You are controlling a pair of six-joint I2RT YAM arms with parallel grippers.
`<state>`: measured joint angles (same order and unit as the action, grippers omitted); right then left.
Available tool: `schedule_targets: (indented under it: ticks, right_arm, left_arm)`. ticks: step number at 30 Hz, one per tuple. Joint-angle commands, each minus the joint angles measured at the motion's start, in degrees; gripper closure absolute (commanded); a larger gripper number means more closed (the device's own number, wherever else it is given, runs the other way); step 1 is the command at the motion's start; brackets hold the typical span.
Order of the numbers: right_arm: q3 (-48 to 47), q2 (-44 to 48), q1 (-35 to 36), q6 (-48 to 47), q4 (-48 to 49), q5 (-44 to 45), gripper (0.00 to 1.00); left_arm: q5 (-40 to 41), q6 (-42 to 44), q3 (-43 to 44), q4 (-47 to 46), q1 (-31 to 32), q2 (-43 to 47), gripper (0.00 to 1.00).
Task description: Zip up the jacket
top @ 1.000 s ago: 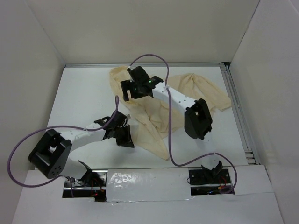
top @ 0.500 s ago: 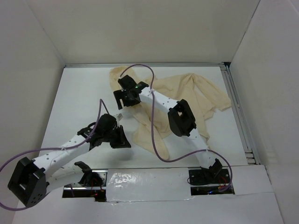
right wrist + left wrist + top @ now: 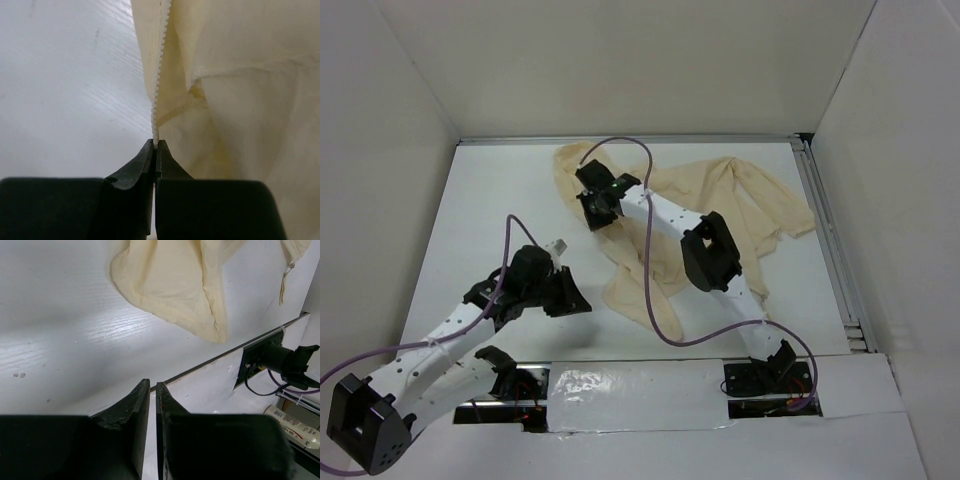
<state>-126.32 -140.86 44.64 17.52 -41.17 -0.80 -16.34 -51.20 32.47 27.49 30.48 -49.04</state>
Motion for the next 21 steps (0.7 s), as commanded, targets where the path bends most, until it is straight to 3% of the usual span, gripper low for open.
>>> schedule_targets:
  ticks: [1,3,8,13,16,17,18,19,20,21]
  right_arm:
    - [1.4,15.4,-2.3,1.6,6.2,-0.4,1.00]
    - [3.7,19.4,-3.6,3.2,7.1,-1.5,1.00]
    - [10.7,28.4,-15.2,4.0,7.6,-6.6,1.00]
    - [19.2,29.1,-25.4,3.2,4.7,-9.4,1.00]
    - [27.1,29.2,-31.4,3.1,8.4,-11.0,0.93]
    - [28.8,29.1,-33.3,3.0,9.0,-11.4,0.80]
    - [29.2,28.7,-34.1,3.5,10.0,-11.2,0.44]
    - [29.2,28.5,-34.5,3.8,10.1,-11.0,0.26]
    - [29.2,29.0,-35.1,4.4,10.1,-10.8,0.13]
    - [29.4,29.6,-35.3,4.6,10.2,-9.6,0.03]
  left_arm:
    - [-0.5,0.7,-0.3,-1.0,-0.7,-1.1,0.77]
    - [-1.0,1.0,-0.1,-1.4,-0.8,-2.2,0.77]
    - [-1.9,2.2,1.9,-3.6,-0.4,-6.9,0.74]
    - [-2.6,2.9,5.0,-5.6,1.0,-13.4,0.67]
    - [-2.4,3.2,7.4,-6.0,1.7,-17.0,0.66]
    - [-2.2,3.4,8.0,-6.2,1.9,-18.7,0.65]
    - [-2.4,3.6,9.5,-6.3,2.2,-19.6,0.58]
    - [-2.6,4.3,10.3,-6.5,2.4,-20.3,0.51]
    - [-2.6,4.4,11.2,-6.7,2.7,-22.0,0.44]
    - [-2.4,4.7,13.1,-6.7,3.4,-22.7,0.28]
